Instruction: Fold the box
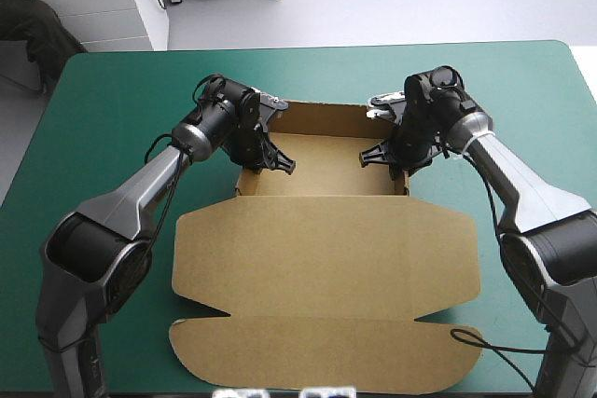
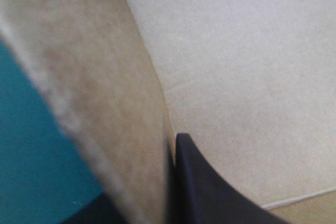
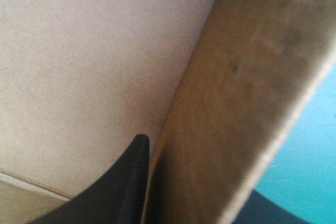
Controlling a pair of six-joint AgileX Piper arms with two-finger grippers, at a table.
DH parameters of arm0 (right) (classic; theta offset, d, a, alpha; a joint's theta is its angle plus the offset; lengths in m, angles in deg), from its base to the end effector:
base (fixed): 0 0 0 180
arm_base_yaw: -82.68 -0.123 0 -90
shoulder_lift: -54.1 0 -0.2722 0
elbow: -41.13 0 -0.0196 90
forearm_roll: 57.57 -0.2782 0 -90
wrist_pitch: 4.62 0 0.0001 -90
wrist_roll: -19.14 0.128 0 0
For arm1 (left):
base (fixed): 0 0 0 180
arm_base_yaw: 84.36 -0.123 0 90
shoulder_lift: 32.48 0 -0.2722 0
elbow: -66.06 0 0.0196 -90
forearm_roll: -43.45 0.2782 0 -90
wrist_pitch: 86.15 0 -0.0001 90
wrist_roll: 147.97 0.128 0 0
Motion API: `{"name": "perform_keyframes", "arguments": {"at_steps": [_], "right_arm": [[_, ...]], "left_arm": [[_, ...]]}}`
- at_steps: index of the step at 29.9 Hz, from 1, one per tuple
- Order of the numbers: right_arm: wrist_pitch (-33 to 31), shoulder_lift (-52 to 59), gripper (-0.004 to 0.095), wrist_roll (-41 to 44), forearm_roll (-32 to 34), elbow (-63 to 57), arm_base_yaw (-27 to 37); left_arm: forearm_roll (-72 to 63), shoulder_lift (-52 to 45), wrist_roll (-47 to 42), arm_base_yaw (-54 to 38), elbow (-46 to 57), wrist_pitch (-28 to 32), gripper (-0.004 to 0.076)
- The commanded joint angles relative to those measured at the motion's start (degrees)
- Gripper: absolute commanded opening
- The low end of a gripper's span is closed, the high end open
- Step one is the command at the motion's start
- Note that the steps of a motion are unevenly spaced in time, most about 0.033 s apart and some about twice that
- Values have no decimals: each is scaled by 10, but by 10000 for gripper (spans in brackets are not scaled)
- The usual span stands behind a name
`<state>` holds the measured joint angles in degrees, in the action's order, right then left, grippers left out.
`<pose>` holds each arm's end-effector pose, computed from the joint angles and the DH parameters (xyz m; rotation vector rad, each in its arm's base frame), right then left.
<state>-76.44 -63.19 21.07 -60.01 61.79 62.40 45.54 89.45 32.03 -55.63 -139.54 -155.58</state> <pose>0.4006 0.1535 0.2269 -0.4569 2.9139 0.1180 0.4002 -0.2144 0.2188 0.7294 2.7983 -0.0395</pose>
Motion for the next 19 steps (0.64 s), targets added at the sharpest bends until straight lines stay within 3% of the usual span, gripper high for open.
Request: {"name": "perform_keyframes", "arguments": {"at_steps": [1, 4, 6, 9, 11, 13, 15, 19], "right_arm": [[3, 31, -15, -8, -20, 18, -6], [3, 31, 33, -8, -20, 18, -6], [3, 31, 151, -8, -21, 18, -6], [3, 32, 443, -19, -31, 18, -6], [3, 32, 675, -19, -35, 18, -6], [3, 32, 841, -19, -35, 18, -6], [3, 32, 896, -19, -36, 18, -6], [3, 32, 882, -19, -36, 18, -6]], "left_arm": [[-31, -33, 35, 14, -16, -43, 51], [-39, -33, 35, 14, -16, -43, 209], [-39, -33, 35, 14, -16, -43, 361], [-32, -34, 17, 14, -16, -43, 539], [-31, -35, 11, 14, -16, -43, 575], [-32, -37, 7, 14, -16, -43, 575], [-32, -39, 7, 14, -16, -43, 575], [-28, -46, 7, 14, -16, -43, 575]]}}
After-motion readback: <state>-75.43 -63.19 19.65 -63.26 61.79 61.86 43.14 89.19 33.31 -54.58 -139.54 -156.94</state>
